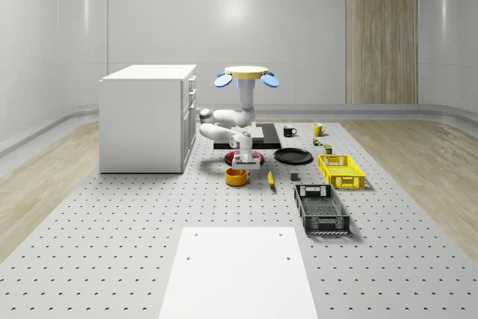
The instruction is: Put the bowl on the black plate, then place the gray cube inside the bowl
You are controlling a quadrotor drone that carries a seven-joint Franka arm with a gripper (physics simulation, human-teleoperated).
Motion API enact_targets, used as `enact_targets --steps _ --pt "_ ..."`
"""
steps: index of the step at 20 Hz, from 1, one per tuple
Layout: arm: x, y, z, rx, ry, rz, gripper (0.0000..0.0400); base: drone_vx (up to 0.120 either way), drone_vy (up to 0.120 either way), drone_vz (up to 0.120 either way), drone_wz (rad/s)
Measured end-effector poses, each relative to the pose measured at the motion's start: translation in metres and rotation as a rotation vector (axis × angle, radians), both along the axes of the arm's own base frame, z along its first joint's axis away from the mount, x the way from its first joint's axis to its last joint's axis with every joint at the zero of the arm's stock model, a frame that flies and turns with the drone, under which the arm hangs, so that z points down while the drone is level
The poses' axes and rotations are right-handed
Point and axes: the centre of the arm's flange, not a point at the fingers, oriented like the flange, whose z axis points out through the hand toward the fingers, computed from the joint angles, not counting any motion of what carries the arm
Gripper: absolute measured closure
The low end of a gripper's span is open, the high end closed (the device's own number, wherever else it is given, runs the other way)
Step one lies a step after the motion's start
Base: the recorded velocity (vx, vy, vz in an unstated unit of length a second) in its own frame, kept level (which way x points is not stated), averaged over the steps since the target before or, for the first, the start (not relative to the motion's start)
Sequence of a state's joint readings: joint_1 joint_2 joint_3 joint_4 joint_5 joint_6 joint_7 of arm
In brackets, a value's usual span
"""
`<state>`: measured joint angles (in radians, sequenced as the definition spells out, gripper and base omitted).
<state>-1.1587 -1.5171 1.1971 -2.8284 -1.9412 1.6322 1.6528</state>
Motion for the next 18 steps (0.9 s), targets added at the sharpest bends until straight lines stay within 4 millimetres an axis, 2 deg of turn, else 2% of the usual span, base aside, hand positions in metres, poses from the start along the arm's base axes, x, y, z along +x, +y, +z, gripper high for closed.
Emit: enact_targets --steps 5,13,14,18 --pt "0.000 0.000 -0.004 0.000 0.000 0.000 0.0287 0.000 0.000 0.000 0.000" --pt "0.000 0.000 -0.024 0.000 0.000 0.000 0.0298 0.000 0.000 0.115 0.000" --pt "0.000 0.000 -0.025 0.000 0.000 0.000 0.0299 0.000 0.120 0.120 0.000" --pt "0.000 0.000 -0.028 0.000 0.000 0.000 0.0300 -0.120 0.120 0.120 0.000"
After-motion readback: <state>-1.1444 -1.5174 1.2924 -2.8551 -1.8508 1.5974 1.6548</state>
